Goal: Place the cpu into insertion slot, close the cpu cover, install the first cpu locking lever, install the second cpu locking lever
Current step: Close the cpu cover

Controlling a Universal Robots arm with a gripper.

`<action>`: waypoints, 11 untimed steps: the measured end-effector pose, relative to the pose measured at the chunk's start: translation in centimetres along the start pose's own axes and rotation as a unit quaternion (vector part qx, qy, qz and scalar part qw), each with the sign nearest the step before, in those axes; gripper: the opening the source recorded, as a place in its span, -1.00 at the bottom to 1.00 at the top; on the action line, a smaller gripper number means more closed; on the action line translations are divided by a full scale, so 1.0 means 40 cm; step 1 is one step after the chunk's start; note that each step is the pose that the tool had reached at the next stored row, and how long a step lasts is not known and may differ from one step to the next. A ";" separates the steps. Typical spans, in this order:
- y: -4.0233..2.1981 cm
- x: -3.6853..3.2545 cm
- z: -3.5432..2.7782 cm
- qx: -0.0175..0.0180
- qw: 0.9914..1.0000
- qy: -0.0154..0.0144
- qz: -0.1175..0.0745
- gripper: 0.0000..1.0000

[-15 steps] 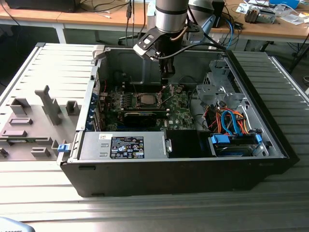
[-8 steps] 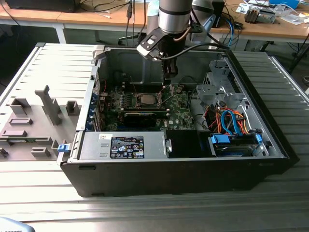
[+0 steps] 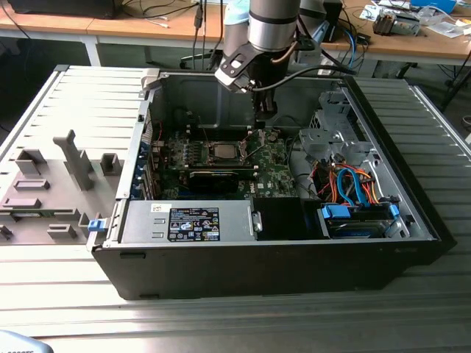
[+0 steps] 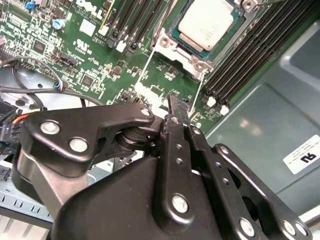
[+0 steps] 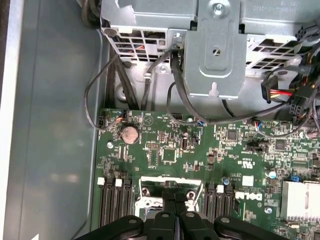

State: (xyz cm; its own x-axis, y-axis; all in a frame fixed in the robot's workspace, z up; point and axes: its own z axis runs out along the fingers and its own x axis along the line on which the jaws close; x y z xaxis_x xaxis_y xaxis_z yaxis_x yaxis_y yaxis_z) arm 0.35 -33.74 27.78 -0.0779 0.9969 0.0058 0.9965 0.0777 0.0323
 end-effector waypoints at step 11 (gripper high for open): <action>0.023 -0.002 0.003 0.000 1.000 0.000 0.000 -0.79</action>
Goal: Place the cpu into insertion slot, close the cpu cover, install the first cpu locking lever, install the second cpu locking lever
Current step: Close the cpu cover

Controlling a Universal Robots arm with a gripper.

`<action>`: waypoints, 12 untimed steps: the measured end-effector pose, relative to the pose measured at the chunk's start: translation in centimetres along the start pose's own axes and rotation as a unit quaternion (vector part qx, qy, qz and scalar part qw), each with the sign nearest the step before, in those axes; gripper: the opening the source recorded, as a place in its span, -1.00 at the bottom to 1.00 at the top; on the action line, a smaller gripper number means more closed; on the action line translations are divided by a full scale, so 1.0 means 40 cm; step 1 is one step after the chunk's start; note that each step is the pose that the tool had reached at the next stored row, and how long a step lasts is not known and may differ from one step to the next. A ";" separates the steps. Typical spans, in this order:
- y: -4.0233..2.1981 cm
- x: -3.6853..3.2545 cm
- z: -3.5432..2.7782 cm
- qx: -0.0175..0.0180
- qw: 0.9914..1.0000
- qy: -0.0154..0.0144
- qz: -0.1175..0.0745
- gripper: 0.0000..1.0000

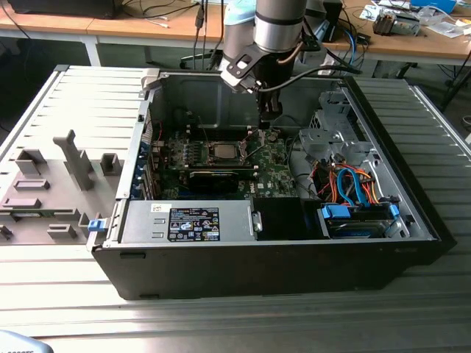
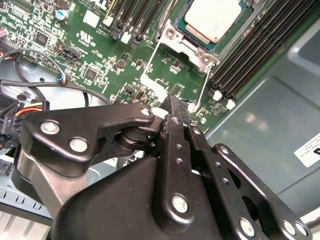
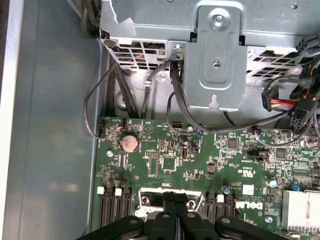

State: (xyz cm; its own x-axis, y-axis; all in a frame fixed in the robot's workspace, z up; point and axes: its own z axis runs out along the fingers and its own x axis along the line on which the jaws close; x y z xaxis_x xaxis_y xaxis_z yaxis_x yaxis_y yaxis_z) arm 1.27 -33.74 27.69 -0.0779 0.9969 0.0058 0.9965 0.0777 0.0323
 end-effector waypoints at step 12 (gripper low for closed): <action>0.029 -0.002 0.004 0.000 1.000 0.000 0.000 -0.79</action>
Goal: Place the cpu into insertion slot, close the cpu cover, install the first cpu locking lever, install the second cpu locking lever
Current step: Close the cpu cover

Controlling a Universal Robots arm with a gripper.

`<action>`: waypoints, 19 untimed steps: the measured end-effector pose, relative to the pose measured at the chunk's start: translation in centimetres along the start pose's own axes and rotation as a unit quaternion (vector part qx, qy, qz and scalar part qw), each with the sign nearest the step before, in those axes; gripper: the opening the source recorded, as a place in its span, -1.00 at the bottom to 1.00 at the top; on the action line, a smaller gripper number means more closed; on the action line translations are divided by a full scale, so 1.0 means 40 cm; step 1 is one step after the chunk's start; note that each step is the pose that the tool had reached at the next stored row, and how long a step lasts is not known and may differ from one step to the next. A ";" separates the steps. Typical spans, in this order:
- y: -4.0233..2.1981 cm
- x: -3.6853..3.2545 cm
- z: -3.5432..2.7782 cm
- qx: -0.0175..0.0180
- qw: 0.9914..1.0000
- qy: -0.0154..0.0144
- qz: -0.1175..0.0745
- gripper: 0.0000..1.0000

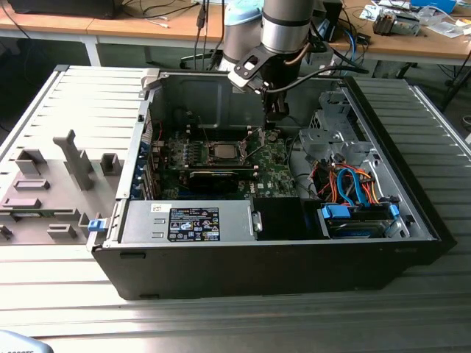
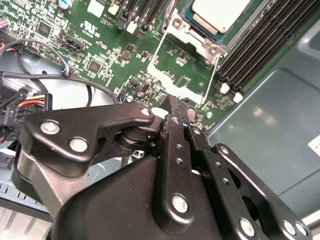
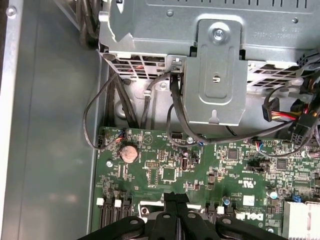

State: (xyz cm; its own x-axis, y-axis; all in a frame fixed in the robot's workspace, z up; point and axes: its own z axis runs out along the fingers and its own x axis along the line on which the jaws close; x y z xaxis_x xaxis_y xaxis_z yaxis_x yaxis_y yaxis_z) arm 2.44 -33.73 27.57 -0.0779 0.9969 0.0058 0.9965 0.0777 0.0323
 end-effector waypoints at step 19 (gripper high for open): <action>0.026 -0.002 0.007 0.000 1.000 0.000 0.000 -0.79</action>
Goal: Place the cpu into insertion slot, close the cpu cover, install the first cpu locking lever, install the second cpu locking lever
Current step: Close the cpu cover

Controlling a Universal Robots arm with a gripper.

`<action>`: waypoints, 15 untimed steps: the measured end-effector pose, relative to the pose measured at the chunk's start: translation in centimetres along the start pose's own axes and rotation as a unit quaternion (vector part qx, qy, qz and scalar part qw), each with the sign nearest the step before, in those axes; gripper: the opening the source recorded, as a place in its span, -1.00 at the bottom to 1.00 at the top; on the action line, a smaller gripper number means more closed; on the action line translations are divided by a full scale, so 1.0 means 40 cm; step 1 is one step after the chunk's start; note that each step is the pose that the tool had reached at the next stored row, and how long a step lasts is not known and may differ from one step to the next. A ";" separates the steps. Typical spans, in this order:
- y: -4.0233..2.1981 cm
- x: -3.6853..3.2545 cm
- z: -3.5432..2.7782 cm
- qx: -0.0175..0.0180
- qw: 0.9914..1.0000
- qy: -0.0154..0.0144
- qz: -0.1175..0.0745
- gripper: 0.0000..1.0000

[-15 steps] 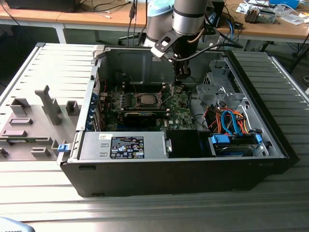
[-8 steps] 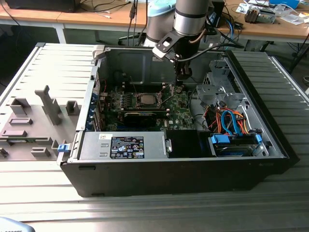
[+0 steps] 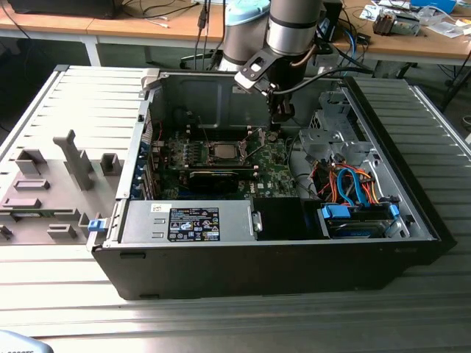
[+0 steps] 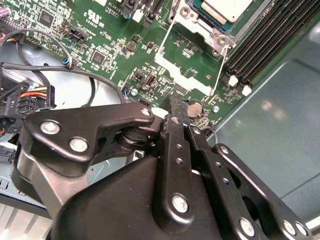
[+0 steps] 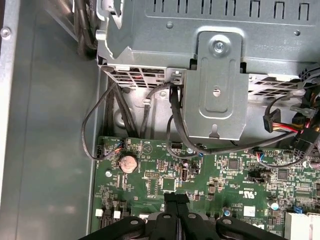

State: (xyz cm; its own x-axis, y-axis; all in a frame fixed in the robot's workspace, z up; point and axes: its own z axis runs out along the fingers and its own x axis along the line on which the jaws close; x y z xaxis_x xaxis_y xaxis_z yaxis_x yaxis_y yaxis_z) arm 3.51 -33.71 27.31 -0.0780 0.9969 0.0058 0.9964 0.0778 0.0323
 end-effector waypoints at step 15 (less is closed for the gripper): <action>0.016 -0.001 0.006 0.000 1.000 0.000 0.000 -0.79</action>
State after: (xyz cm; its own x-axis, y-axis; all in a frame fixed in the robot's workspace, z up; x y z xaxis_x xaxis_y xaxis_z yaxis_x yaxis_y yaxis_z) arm 4.16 -33.68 27.11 -0.0779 0.9969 0.0058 0.9965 0.0777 0.0323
